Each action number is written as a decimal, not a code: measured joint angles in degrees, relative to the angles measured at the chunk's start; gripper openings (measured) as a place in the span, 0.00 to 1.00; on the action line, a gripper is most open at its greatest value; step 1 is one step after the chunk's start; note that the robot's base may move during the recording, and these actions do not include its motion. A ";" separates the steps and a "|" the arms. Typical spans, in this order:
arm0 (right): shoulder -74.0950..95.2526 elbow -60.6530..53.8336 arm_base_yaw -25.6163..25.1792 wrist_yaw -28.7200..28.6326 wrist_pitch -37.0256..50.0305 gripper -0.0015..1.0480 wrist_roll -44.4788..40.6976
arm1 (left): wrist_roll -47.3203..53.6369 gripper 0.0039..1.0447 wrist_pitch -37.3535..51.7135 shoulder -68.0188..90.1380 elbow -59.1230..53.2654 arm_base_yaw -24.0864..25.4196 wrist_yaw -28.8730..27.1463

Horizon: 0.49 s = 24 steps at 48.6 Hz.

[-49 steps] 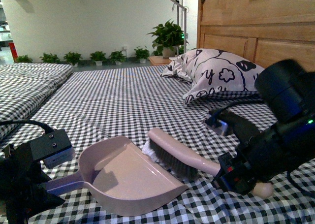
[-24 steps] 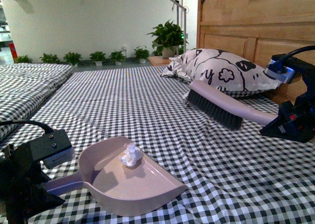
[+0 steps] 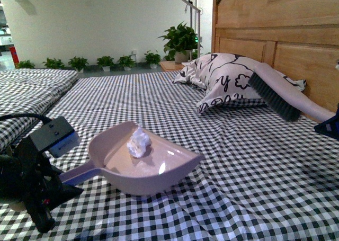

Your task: Clean up trash

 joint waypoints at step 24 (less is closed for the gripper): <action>-18.84 -8.44 -9.11 -2.64 2.34 0.19 11.69 | -16.52 0.24 25.03 -8.87 -7.78 -0.57 -16.66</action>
